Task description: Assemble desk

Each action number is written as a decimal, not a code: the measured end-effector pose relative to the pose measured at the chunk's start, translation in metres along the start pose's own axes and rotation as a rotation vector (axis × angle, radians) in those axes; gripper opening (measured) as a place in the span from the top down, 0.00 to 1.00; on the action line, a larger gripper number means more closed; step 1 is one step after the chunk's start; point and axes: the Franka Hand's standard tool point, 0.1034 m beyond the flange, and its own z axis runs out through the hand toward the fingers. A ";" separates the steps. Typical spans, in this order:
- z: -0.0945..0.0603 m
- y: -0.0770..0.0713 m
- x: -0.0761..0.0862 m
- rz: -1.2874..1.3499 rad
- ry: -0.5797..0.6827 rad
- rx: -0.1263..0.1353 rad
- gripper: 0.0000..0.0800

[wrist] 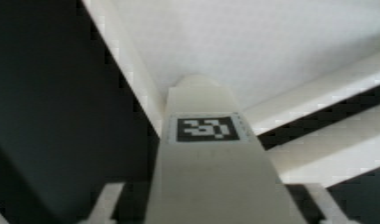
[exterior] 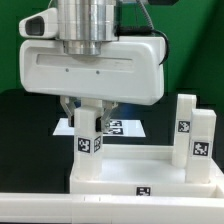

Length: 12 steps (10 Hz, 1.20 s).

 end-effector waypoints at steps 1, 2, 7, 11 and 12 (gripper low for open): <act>0.000 0.000 0.000 0.117 0.000 0.002 0.64; 0.000 0.000 0.000 0.260 -0.001 0.005 0.64; 0.000 0.000 0.000 0.708 -0.009 0.017 0.64; 0.000 -0.001 0.002 0.970 -0.013 0.029 0.64; 0.001 -0.001 0.002 0.957 -0.013 0.029 0.54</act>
Offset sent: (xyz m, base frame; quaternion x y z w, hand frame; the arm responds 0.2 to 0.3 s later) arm -0.0043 -0.0020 -0.0061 -0.0136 -0.0087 0.2673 0.9635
